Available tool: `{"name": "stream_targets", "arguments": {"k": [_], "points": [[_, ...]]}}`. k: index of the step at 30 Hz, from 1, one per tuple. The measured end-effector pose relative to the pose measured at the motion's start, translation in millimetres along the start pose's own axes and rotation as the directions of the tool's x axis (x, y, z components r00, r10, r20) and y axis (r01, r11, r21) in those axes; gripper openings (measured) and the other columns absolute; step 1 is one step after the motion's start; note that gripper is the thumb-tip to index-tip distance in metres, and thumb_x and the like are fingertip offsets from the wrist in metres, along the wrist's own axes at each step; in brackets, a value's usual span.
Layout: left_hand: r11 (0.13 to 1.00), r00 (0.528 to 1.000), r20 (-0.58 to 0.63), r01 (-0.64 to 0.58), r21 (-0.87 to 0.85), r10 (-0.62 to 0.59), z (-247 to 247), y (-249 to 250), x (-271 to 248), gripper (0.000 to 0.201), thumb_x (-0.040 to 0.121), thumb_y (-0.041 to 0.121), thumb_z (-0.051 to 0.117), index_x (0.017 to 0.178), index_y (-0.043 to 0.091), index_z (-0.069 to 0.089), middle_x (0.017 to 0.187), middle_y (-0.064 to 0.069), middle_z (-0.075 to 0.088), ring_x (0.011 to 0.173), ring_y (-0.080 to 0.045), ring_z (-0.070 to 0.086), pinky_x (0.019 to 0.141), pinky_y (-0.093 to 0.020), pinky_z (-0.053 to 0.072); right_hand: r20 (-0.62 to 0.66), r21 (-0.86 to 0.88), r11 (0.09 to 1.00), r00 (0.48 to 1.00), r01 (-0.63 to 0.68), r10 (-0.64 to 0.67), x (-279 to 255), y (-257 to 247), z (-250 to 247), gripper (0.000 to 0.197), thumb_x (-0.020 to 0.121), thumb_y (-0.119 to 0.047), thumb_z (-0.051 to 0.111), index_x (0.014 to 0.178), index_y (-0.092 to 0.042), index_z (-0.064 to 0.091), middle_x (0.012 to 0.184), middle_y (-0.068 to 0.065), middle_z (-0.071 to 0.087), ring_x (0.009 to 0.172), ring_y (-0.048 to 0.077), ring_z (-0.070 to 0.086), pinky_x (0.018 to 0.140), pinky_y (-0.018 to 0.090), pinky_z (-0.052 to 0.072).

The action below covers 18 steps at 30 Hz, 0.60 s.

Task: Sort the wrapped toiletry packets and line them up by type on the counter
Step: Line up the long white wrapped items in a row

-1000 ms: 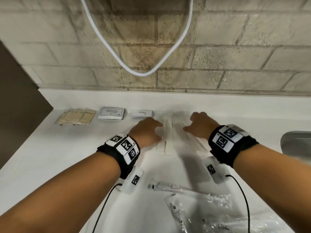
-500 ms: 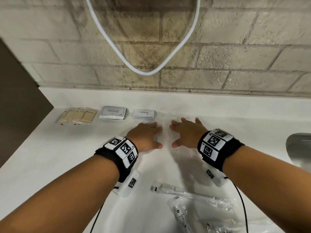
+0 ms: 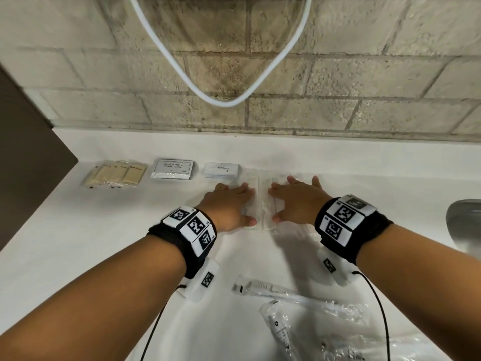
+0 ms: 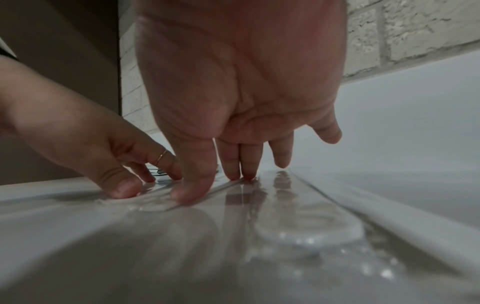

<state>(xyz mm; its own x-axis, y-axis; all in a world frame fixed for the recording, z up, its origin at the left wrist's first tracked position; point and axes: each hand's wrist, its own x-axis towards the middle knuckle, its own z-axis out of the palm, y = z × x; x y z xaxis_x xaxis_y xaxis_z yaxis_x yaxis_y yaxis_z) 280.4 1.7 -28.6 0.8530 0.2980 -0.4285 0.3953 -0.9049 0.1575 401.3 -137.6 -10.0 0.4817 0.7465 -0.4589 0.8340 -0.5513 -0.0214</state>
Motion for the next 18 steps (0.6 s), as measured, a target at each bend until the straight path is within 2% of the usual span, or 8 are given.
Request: {"name": "stream_targets", "arguments": {"k": [13, 18], "points": [[1.0, 0.998, -0.059, -0.012, 0.02, 0.014, 3.6, 6.0, 0.0, 0.082, 0.082, 0.064, 0.054, 0.151, 0.038, 0.016, 0.161, 0.014, 0.007, 0.144, -0.035, 0.015, 0.114, -0.049, 0.024, -0.026, 0.011, 1.0, 1.0, -0.006, 0.006, 4.0, -1.5, 5.4, 0.08, 0.086, -0.059, 0.051, 0.152, -0.033, 0.014, 0.161, -0.015, 0.008, 0.149, 0.021, 0.002, 0.112, 0.066, -0.002], [1.0, 0.997, -0.072, -0.011, 0.014, 0.012, 5.5, 8.0, 1.5, 0.083, 0.082, 0.064, 0.053, 0.15, 0.04, 0.014, 0.161, 0.013, 0.008, 0.143, -0.036, 0.016, 0.113, -0.051, 0.026, -0.027, 0.004, 1.0, 1.0, 0.0, 0.0, 4.0, -0.1, 7.0, 0.081, 0.085, -0.061, 0.051, 0.152, -0.034, 0.014, 0.16, -0.016, 0.008, 0.149, 0.022, 0.002, 0.111, 0.067, -0.002]]}}
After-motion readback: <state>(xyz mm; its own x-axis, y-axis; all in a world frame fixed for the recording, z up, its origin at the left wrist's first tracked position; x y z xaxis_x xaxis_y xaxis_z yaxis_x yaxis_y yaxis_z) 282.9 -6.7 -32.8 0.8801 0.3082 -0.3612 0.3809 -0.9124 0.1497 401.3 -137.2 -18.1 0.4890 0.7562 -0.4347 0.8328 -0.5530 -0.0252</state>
